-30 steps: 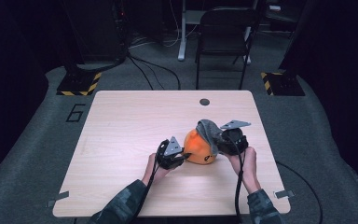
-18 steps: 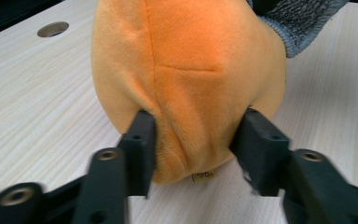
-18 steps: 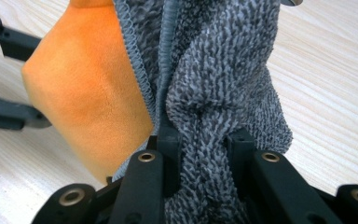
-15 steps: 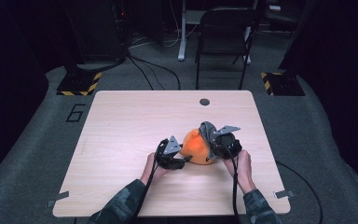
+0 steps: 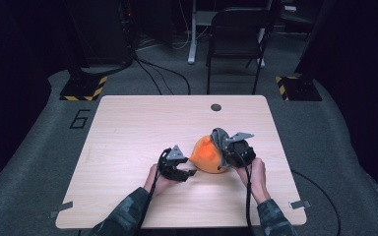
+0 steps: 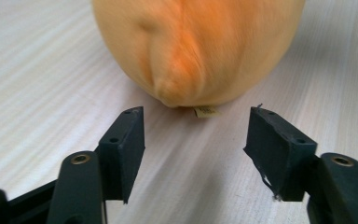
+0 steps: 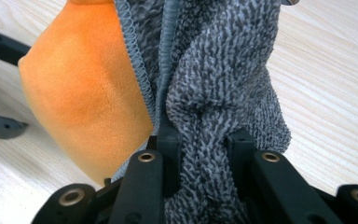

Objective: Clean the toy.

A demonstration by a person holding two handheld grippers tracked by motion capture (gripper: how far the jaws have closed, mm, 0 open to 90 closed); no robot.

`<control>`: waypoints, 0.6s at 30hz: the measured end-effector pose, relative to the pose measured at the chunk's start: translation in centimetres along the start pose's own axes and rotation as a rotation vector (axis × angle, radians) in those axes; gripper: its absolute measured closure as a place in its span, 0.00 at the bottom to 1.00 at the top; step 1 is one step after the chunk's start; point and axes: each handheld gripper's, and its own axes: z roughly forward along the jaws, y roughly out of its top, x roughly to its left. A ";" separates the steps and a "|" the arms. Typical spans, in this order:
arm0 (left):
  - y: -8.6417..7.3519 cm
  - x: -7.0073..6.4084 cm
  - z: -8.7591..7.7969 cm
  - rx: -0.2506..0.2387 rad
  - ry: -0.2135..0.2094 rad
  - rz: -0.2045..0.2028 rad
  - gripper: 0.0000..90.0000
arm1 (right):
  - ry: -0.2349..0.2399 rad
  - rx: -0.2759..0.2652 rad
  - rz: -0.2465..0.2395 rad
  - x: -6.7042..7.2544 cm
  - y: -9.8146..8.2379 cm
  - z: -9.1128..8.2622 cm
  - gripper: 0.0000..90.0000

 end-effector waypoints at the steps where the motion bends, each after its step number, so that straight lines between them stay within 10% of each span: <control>1: -0.1 -0.1 0.2 0.010 0.004 0.002 0.43 | 0.000 -0.001 0.000 0.0 0.0 0.0 0.81; 18: -0.3 -0.3 1.7 -0.033 -0.008 -0.037 0.72 | 0.002 0.005 0.001 -0.2 0.0 0.0 0.81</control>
